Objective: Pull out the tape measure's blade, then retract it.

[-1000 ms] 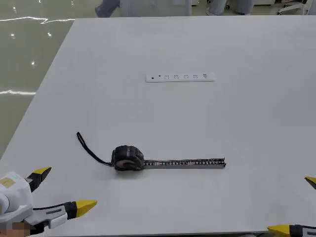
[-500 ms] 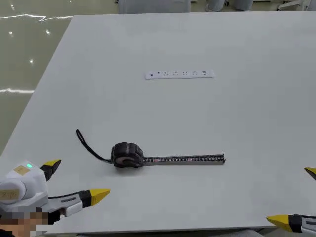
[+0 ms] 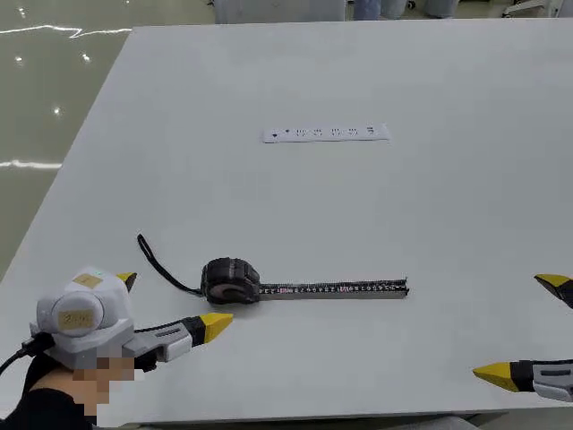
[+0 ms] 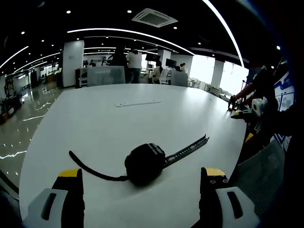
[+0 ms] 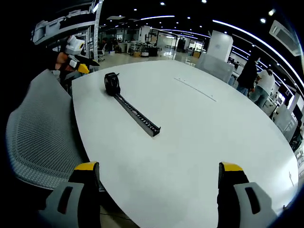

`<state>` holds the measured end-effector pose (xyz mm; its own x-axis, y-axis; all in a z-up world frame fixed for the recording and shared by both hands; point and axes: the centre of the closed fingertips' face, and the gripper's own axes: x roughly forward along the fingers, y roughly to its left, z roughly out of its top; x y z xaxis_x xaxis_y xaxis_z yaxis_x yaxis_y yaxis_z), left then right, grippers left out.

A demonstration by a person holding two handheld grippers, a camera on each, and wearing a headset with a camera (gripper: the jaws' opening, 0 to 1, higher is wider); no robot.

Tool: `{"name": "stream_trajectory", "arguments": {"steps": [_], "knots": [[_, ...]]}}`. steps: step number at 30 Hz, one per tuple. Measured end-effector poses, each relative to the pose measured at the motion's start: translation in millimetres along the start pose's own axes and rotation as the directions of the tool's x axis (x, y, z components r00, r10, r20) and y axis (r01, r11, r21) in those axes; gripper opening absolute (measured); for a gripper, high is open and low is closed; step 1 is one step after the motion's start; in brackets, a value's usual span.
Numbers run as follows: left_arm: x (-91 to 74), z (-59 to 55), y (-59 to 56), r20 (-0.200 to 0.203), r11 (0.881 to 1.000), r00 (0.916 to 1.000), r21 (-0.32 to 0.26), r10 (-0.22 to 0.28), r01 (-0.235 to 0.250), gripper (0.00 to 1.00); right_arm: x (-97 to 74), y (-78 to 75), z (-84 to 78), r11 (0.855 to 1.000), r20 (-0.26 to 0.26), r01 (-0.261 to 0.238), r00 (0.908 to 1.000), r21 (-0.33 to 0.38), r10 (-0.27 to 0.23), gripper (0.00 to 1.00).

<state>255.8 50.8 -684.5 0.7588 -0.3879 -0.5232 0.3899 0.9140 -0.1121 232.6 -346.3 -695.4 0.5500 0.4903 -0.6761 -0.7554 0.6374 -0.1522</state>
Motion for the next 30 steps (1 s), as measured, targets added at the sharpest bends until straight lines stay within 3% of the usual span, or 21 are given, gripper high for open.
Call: {"name": "stream_trajectory", "arguments": {"steps": [5, 13, 15, 16, 19, 23, 26, 30], "knots": [[13.4, -0.3, -6.8, 0.003, 1.000, 1.0000, 0.001, 0.007, -0.007, 0.99, 8.6, 0.0, 4.6, 0.999, -0.015, -0.027, 0.9995, -0.033, 0.026, 1.00], [33.2, -2.8, -4.7, 0.002, 0.997, 0.9969, -0.017, 0.079, -0.079, 0.99, 26.3, 4.6, 15.2, 0.993, -0.039, -0.081, 0.9962, -0.091, 0.078, 1.00], [36.6, -1.4, -3.0, 0.017, 0.993, 0.9944, -0.058, 0.104, -0.103, 0.99, 30.1, 5.3, 16.9, 0.990, -0.046, -0.096, 0.9948, -0.106, 0.091, 1.00], [40.6, -3.9, -2.1, 0.025, 0.988, 0.9918, -0.098, 0.126, -0.123, 0.99, 34.0, 5.5, 18.3, 0.987, -0.054, -0.109, 0.9932, -0.118, 0.103, 1.00], [46.8, -14.4, -0.9, 0.021, 0.977, 0.9871, -0.144, 0.159, -0.154, 0.98, 40.2, 5.4, 20.8, 0.982, -0.068, -0.128, 0.9905, -0.138, 0.119, 1.00], [53.8, -17.8, -3.5, 0.018, 0.975, 0.9855, -0.149, 0.169, -0.164, 0.98, 48.3, 6.7, 23.4, 0.975, -0.087, -0.154, 0.9862, -0.161, 0.141, 1.00], [57.8, -11.4, -1.4, 0.052, 0.977, 0.9804, -0.109, 0.190, -0.184, 0.98, 56.6, 9.7, 26.0, 0.966, -0.100, -0.181, 0.9811, -0.183, 0.165, 1.00], [63.2, -9.9, -2.0, 0.072, 0.973, 0.9767, -0.130, 0.202, -0.192, 1.00, 67.7, 9.5, 29.2, 0.956, -0.116, -0.204, 0.9763, -0.211, 0.183, 0.99]]}}
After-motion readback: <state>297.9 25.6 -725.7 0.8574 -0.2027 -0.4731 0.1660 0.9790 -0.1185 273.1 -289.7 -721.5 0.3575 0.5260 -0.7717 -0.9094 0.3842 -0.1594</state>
